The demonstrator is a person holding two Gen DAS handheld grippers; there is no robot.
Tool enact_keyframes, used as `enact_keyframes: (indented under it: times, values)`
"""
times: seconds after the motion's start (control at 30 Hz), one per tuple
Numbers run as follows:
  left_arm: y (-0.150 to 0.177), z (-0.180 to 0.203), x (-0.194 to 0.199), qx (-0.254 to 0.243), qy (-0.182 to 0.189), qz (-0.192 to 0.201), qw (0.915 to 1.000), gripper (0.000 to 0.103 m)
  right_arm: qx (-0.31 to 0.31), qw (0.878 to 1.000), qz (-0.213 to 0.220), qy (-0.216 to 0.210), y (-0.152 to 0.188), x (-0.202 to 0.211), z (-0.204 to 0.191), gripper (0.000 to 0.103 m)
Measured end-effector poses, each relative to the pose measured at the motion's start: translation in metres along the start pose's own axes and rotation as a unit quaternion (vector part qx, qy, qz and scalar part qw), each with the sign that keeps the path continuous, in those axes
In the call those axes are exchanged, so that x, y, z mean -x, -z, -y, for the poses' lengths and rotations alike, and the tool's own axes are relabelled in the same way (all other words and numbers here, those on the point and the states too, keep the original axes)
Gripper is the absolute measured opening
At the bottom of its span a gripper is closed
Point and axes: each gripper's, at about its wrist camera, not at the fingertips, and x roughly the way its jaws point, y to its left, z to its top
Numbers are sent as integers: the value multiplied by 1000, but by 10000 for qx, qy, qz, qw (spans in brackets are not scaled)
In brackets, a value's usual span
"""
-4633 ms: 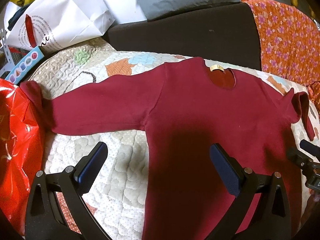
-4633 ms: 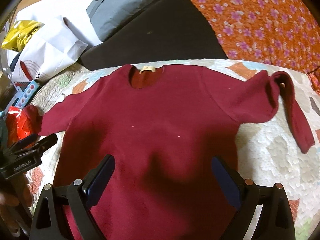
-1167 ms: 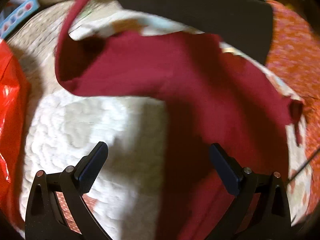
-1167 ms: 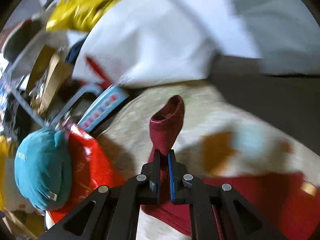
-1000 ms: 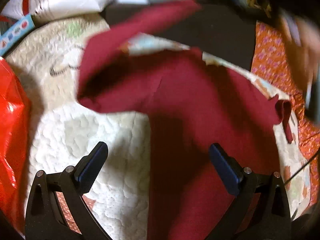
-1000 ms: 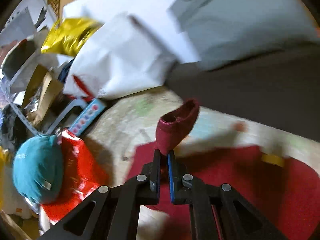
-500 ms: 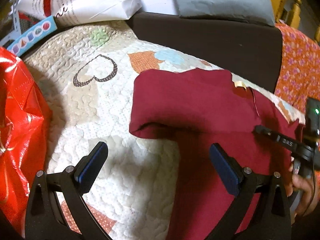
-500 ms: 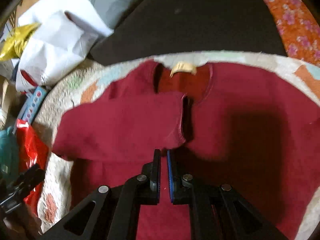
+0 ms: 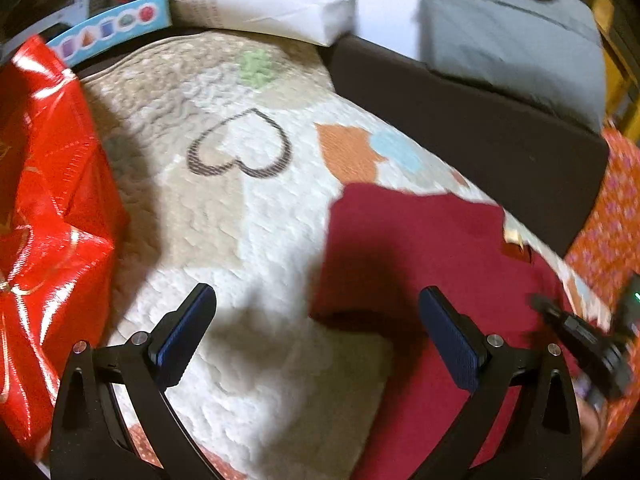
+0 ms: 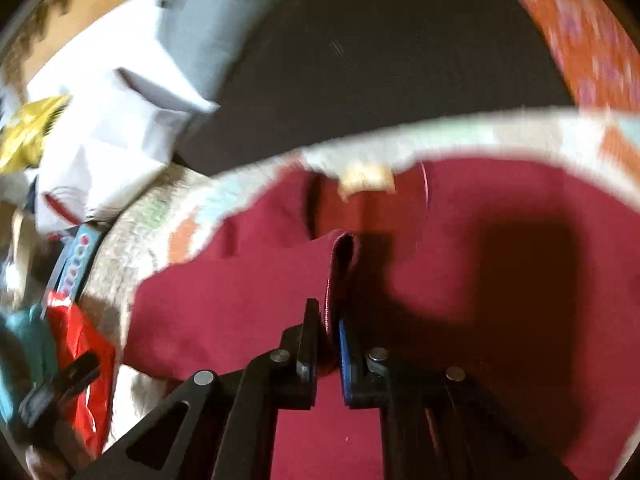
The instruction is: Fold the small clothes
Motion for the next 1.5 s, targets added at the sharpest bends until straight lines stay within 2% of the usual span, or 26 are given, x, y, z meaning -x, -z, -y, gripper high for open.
enact_keyframes:
  times: [0.07, 0.2, 0.27, 0.3, 0.4, 0.53, 0.57, 0.63, 0.67, 0.7, 0.77, 0.8, 0.83, 0.87, 0.93, 1.03, 1.13, 1.17, 1.27, 1.33, 1.4, 1.43, 1.5]
  values:
    - [-5, -6, -2, 274, 11, -16, 9996, 101, 143, 9994, 325, 29, -6, 33, 1, 8]
    - [-5, -3, -3, 482, 134, 26, 9987, 102, 216, 9934, 632, 932, -14, 76, 35, 8]
    - [-3, 7, -8, 323, 144, -51, 9994, 101, 1, 9904, 542, 1271, -12, 78, 61, 8]
    - [-1, 13, -10, 214, 157, -102, 9996, 102, -182, 9905, 414, 1296, -8, 75, 77, 8]
    - [5, 31, -14, -35, 193, -135, 9997, 102, -570, 9922, 103, 1107, 7, 61, 99, 8]
    - [11, 47, -20, -271, 219, -134, 9993, 101, -611, 9916, -25, 1140, 11, 61, 108, 8]
    - [14, 52, -25, -382, 219, -207, 9988, 101, -537, 9888, -239, 1370, 9, 59, 108, 11]
    - [18, 58, -35, -561, 135, -380, 9976, 102, -298, 9793, -394, 1965, 5, 58, 109, 16]
    - [20, 59, -39, -610, 86, -417, 9972, 102, -144, 9756, -267, 2172, 1, 64, 102, 16]
    - [22, 60, -44, -643, 19, -458, 9969, 101, -17, 9760, -14, 2177, -2, 73, 90, 16]
    - [26, 60, -56, -701, -162, -595, 9956, 102, 157, 9829, 263, 1814, -11, 79, 63, 19]
    - [27, 59, -60, -717, -243, -663, 9949, 102, 304, 9888, 282, 1434, -15, 74, 44, 20]
    - [28, 58, -66, -722, -310, -749, 9941, 102, 430, 9935, 200, 1032, -19, 65, 29, 21]
    - [29, 57, -71, -700, -313, -812, 9937, 102, 575, 9976, -41, 380, -23, 45, 6, 21]
    - [30, 54, -74, -658, -294, -836, 9939, 102, 791, 9957, -392, -289, -27, 7, -27, 21]
    - [29, 54, -73, -721, -300, -808, 9937, 102, 1475, 9859, -700, -375, -30, -48, -68, 21]
    - [30, 54, -74, -723, -286, -821, 9936, 102, 1889, 9748, -1126, -371, -31, -96, -89, 22]
    - [30, 54, -74, -727, -277, -826, 9935, 102, 2168, 9675, -1259, -327, -29, -110, -96, 24]
    - [27, 54, -75, -734, -265, -835, 9935, 102, 2743, 9505, -1455, -139, -19, -131, -102, 26]
    - [26, 53, -76, -699, -255, -837, 9937, 102, 2738, 9492, -1510, -343, -18, -131, -98, 26]
    - [25, 52, -77, -687, -252, -825, 9939, 102, 2850, 9452, -1494, -553, -18, -123, -98, 12]
    - [25, 52, -78, -681, -255, -816, 9940, 102, 2887, 9439, -1472, -640, -18, -119, -99, 2]
    - [24, 52, -80, -661, -267, -811, 9942, 102, 3006, 9420, -1370, -596, -19, -113, -101, 1]
